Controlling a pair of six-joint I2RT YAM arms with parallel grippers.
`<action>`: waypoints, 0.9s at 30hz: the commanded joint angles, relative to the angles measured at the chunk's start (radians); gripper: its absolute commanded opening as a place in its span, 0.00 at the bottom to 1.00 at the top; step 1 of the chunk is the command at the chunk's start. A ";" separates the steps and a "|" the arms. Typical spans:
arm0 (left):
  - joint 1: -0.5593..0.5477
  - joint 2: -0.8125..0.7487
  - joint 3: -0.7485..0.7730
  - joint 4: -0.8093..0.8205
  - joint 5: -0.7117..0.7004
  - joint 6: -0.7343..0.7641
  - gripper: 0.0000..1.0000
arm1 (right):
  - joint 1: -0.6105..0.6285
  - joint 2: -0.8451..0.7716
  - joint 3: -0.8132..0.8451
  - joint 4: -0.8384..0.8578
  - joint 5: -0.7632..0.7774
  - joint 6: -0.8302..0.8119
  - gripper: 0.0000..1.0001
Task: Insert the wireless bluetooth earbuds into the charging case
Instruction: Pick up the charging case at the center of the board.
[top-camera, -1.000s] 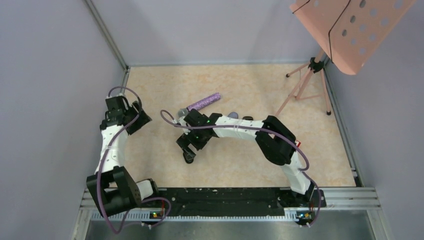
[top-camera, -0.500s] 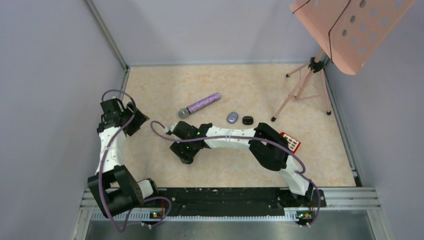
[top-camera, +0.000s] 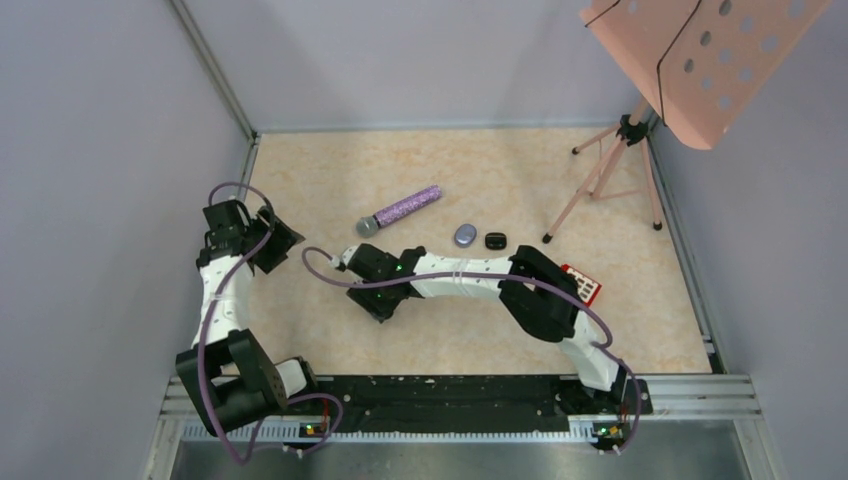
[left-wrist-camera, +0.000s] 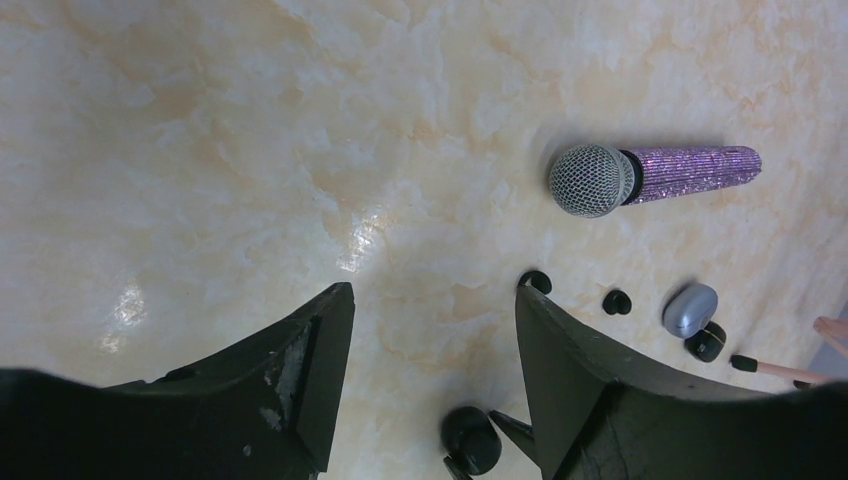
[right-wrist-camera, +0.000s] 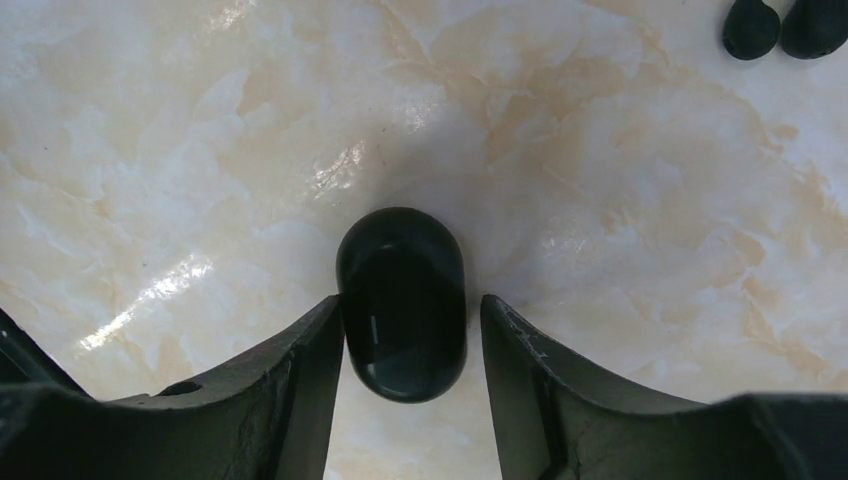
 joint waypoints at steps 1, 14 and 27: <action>0.006 -0.015 -0.010 0.048 0.038 -0.010 0.65 | 0.006 -0.018 -0.061 -0.040 -0.050 -0.110 0.48; -0.056 0.023 0.018 0.175 0.320 0.041 0.63 | -0.095 -0.405 -0.353 0.223 -0.044 -0.517 0.30; -0.466 0.040 0.290 0.561 0.600 0.097 0.65 | -0.321 -0.801 -0.436 0.457 -0.134 -1.060 0.30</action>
